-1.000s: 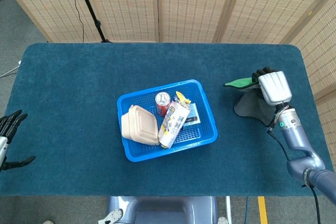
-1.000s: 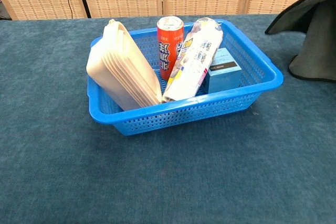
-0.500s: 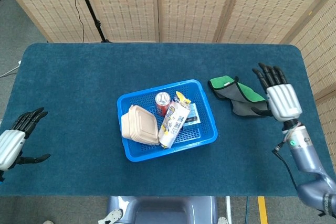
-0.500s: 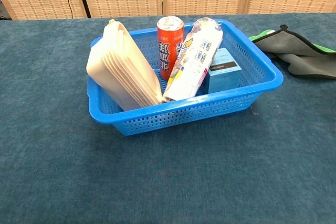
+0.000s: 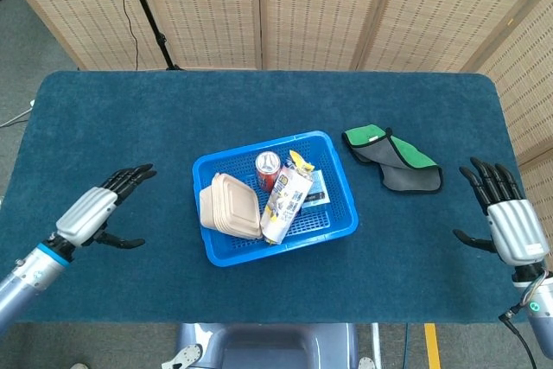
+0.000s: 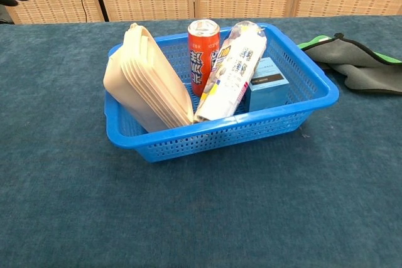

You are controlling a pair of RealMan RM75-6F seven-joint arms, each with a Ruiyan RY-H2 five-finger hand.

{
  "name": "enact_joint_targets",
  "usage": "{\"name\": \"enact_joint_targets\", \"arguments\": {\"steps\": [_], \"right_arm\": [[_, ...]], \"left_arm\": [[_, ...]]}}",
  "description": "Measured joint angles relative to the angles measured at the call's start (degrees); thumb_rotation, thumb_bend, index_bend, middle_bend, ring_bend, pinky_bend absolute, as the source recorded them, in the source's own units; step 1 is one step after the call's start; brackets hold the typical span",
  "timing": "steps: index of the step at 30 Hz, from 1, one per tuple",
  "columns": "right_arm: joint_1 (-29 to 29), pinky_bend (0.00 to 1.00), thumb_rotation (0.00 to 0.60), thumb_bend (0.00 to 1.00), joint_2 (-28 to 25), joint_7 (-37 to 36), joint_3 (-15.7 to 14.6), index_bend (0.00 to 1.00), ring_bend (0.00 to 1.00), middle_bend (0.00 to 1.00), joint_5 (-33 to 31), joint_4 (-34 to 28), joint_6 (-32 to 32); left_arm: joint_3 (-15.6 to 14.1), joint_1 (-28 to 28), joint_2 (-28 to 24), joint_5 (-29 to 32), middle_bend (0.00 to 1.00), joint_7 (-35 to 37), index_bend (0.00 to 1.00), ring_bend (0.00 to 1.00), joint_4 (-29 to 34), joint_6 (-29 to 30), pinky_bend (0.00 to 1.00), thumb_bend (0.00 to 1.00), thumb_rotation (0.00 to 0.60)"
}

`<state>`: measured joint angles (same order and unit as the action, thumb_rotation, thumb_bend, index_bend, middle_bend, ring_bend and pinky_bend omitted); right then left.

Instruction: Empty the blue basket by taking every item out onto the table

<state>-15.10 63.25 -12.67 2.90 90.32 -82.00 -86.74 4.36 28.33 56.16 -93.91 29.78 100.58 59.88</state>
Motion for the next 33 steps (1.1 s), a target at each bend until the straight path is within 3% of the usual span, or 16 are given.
{"name": "enact_joint_targets", "arguments": {"steps": [16, 33], "right_arm": [[2.21, 0.0, 0.6, 0.0, 2.51, -2.84, 0.65, 0.0, 0.0, 0.0, 1.1, 3.68, -2.76], [3.1, 0.0, 0.6, 0.0, 1.95, -4.19, 1.69, 0.0, 0.0, 0.0, 1.57, 3.52, -3.96]], "left_arm": [[2.61, 6.08, 12.38, 8.35, 0.0, -2.84, 0.0, 0.0, -1.62, -4.97, 0.0, 0.0, 0.6], [3.4, 8.27, 23.16, 12.04, 0.0, -2.69, 0.0, 0.0, -8.57, -5.2, 0.0, 0.0, 0.6]]}}
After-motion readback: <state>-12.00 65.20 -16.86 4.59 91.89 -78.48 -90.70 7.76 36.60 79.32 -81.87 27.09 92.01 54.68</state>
